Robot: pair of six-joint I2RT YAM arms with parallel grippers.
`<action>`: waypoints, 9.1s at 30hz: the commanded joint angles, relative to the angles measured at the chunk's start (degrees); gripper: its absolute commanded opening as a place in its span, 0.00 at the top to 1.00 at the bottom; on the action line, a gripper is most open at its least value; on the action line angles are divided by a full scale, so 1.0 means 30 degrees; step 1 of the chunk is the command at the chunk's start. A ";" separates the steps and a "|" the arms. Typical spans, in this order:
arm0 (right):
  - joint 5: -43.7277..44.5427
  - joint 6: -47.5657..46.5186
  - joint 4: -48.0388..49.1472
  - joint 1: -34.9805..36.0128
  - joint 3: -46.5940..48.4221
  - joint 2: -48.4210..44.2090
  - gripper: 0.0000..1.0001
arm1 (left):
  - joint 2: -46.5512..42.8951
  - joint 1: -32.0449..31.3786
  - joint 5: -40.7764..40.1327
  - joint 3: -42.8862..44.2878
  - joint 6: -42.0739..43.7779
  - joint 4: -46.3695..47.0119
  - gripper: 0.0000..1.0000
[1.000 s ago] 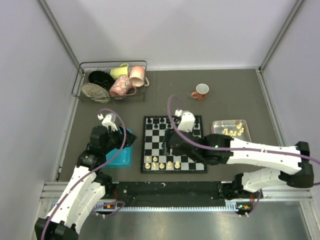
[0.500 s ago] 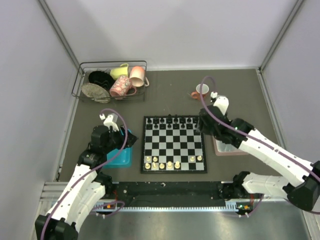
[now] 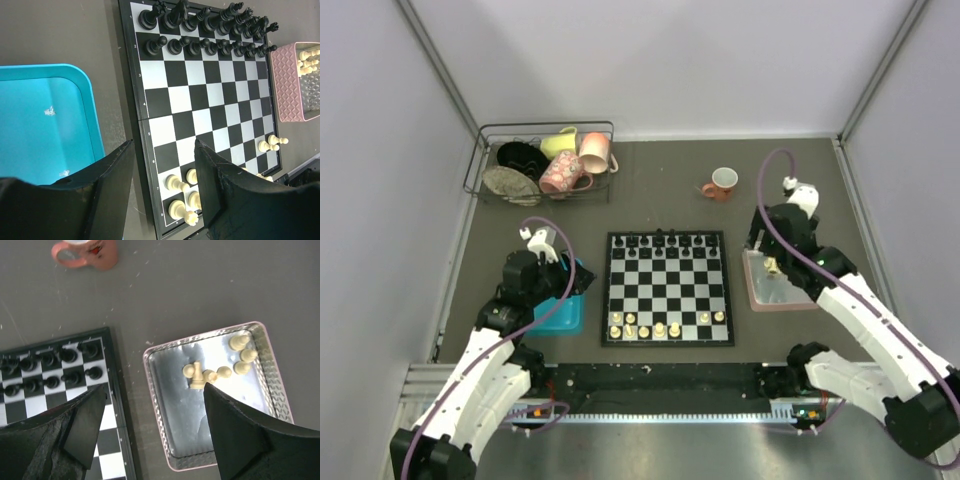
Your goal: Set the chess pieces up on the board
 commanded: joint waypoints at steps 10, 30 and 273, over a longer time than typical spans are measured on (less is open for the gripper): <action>-0.5235 0.0155 0.0487 -0.6757 -0.0298 0.1425 0.25 | 0.0148 0.0096 0.0371 0.0068 0.0280 0.0932 0.44; -0.6668 0.0535 -0.0070 -0.9423 0.0407 0.2773 0.40 | -0.0027 0.0096 0.0430 0.0127 0.0280 0.0756 0.44; -1.0009 0.0624 0.4910 -1.4638 0.0405 0.9102 0.75 | 0.0178 0.0096 0.0899 -0.0254 0.0309 0.1372 0.44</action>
